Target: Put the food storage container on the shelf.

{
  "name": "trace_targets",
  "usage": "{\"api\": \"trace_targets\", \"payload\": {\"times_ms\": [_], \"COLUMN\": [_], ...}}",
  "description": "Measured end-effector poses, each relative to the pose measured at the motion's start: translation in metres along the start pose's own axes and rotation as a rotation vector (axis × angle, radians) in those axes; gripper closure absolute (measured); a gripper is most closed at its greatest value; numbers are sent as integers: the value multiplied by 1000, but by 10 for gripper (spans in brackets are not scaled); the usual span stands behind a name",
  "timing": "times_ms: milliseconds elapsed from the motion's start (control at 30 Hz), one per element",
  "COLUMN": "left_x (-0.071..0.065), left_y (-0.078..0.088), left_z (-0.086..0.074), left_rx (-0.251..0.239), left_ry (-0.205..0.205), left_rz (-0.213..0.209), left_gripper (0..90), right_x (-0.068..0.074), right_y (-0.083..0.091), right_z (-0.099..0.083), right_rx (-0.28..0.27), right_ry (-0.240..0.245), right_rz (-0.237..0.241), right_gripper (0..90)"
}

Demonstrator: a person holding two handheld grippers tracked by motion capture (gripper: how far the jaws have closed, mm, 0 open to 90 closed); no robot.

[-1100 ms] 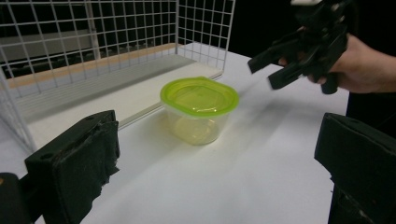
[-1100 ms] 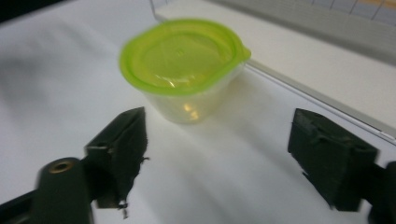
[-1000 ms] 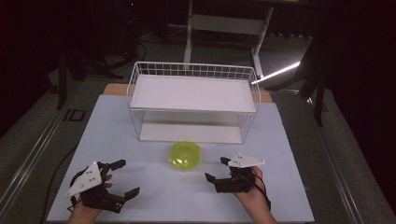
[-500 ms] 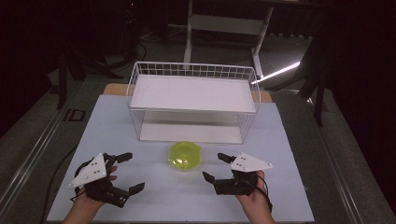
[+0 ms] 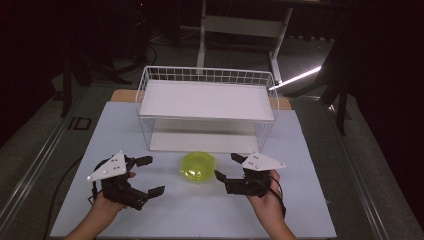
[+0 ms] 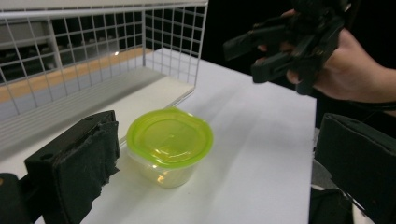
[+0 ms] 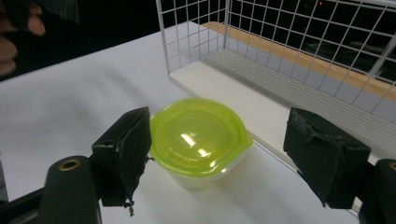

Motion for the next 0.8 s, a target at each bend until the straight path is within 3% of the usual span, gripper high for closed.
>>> {"api": "trace_targets", "payload": {"times_ms": [167,333,433,467,600,700,800], "left_x": [10,18,21,25,33,36,39], "left_y": [-13,-29,-37,-45,-57,-65,-73], "left_z": [2,1,1,0,0,-2,-4], "left_rx": [21,58,82,94,91,105,114], "left_ry": [18,41,49,57,117,133,154], "left_rz": [34,64,70,91,104,106,109], "left_gripper": [7,7,8,8,9,9,9], "right_x": [-8,-16,-18,-19,-23,-23,-23], "right_y": [-5,-13,-21,-27,-39,-47,-54], "right_z": [3,1,-2,-5,-12,-16,-20], "right_rx": [-22,-39,-11,14,36,43,69], "right_ry": [-63,-84,-89,-99,-194,-220,-226], "right_rz": [14,2,13,12,32,33,27], "right_gripper": [202,189,184,185,162,140,183]}}
Point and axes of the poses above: each handheld gripper's, and its own axes: y roughly backward along the jaws, z roughly out of its top, x roughly to its left, the point moved 1 cm from there along -y, roughly forward along the jaws, and after that the axes turned 12 degrees about y, right-handed, at the moved point
